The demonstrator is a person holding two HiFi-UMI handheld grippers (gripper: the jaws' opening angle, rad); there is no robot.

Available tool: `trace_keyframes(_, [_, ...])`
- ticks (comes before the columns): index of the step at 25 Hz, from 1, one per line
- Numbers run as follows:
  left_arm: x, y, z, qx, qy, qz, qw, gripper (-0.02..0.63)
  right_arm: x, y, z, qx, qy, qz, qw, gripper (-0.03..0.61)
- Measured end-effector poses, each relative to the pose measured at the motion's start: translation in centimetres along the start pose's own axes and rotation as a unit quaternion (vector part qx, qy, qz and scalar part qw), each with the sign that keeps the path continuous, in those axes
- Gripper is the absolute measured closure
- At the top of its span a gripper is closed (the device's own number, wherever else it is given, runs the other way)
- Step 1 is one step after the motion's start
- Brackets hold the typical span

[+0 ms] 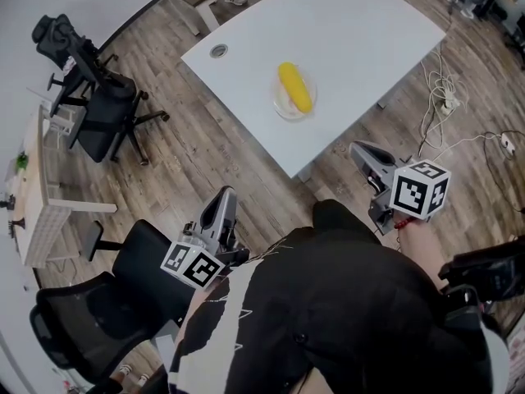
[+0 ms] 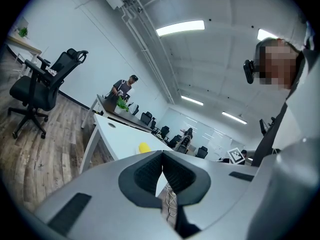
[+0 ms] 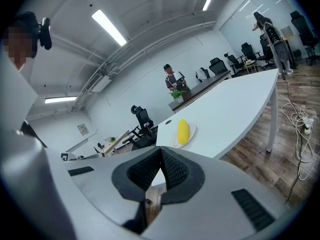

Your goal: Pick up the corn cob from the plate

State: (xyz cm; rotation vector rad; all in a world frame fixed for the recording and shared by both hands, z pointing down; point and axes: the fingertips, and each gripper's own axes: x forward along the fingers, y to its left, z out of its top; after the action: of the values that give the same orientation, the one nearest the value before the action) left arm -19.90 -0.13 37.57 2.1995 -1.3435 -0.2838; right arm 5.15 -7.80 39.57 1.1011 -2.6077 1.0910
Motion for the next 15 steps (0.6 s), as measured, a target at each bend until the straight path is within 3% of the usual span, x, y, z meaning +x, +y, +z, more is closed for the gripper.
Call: trace_keyframes(15, [3.2,-0.2,-0.2,0.0,0.018,-0.014,0.9997,0.601,-0.1,-2.5,0.2,0.015,-0.002,-0.012,1.0,0.563])
